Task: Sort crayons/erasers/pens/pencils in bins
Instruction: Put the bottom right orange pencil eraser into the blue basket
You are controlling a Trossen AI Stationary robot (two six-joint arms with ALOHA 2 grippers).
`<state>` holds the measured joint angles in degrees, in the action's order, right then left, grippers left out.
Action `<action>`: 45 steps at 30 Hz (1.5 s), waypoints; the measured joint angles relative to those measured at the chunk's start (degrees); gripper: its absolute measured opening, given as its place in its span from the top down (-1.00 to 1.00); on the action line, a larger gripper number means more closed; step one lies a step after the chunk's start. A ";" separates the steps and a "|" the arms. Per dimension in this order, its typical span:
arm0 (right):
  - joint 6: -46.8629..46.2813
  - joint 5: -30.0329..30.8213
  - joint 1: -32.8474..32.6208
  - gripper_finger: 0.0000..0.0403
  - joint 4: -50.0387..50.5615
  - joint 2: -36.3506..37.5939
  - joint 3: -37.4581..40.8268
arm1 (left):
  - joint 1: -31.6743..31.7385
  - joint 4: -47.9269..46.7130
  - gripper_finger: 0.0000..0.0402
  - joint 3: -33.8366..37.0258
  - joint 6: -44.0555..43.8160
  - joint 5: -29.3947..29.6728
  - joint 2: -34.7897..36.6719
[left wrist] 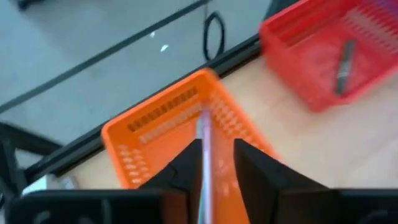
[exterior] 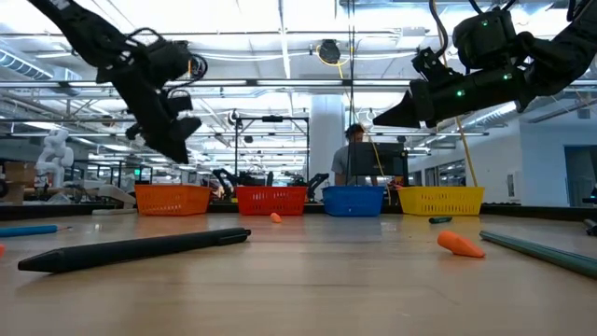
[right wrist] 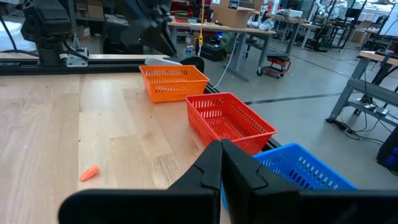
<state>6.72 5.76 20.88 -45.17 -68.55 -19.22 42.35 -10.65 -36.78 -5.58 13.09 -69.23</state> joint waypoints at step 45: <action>-22.76 19.93 -35.07 1.00 41.57 -4.37 -21.09 | -39.13 48.50 0.97 29.09 2.45 2.31 10.06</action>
<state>-16.04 25.69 -14.18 -3.59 -72.93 -40.31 3.22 37.85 -7.68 -3.14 15.40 -59.18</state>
